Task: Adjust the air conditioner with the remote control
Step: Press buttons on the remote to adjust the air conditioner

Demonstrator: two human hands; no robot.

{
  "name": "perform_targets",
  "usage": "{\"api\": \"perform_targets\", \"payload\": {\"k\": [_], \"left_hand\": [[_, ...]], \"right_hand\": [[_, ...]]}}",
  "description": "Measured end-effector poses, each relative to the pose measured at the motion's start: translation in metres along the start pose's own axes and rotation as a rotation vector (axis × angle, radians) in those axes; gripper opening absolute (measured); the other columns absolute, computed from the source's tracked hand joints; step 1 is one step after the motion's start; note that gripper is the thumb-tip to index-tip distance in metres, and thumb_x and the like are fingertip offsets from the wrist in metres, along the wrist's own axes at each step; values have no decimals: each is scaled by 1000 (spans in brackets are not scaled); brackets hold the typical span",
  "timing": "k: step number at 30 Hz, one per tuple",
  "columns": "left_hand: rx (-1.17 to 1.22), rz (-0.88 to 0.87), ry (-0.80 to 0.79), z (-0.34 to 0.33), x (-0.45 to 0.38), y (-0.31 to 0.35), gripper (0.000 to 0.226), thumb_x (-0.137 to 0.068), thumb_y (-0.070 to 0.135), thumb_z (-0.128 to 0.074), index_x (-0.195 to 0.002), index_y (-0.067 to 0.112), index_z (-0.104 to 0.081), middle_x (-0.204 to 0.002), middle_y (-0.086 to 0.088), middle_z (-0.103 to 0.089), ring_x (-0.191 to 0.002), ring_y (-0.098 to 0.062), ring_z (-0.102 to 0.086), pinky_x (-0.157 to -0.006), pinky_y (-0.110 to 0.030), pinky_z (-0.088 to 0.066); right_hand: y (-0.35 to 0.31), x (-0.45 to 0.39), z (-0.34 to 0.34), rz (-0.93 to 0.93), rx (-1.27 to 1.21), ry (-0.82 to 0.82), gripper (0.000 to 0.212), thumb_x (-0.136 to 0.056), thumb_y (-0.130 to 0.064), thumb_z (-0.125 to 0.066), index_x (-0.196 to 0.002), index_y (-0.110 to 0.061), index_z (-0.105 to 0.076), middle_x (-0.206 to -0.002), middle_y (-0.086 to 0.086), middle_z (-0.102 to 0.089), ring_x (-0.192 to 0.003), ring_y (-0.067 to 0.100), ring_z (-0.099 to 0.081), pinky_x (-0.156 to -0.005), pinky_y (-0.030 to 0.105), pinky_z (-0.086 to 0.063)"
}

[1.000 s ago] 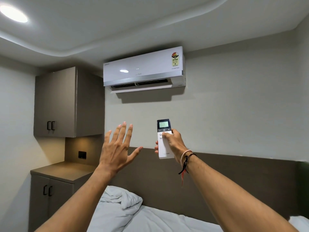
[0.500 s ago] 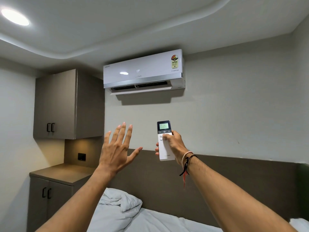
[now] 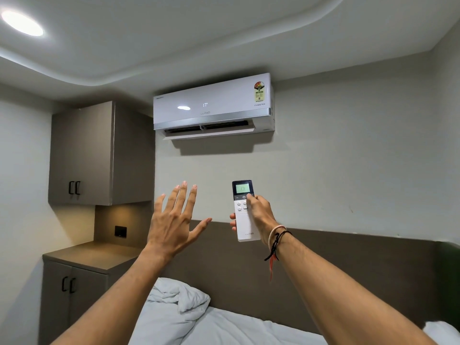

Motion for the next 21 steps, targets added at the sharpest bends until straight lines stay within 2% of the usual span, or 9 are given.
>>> {"api": "perform_targets", "payload": {"k": [4, 8, 13, 21], "left_hand": [[8, 3, -5, 0, 1, 1, 93, -89, 78, -20, -156, 14, -32, -161, -18, -37, -146, -36, -42, -114, -61, -39], [20, 1, -11, 1, 2, 2, 93, -89, 78, -20, -156, 14, -34, -160, -19, -39, -144, -37, -43, -113, -62, -40], [13, -1, -16, 3, 6, 5, 94, -88, 78, -15, -158, 15, -29, -163, -17, -33, -148, -35, -38, -115, -60, -37], [18, -9, -17, 9, 8, 9, 94, -89, 77, -17, -157, 14, -30, -162, -18, -35, -147, -36, -40, -114, -61, -38]], "right_hand": [[2, 5, 0, -14, 9, 31, 21, -104, -28, -39, -103, -8, -45, -98, 37, -71, -57, 36, -65, -53, 39, -59], [3, 8, 1, 9, 22, 70, 27, -103, -24, -39, -111, -2, -51, -102, 40, -70, -61, 37, -66, -52, 37, -57], [2, 16, -2, 16, 0, 87, 21, -103, -25, -39, -101, -7, -49, -101, 39, -70, -58, 37, -65, -51, 36, -56], [0, 21, -2, 28, 5, 101, 20, -102, -26, -40, -92, -10, -46, -101, 39, -70, -61, 39, -65, -52, 37, -55]]}}
Point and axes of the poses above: each hand's wrist, its own x-axis away from the middle knuckle, its own z-axis out of the back of the hand, y = z × x, the point moved 7 cm from there along -x, towards the middle knuckle
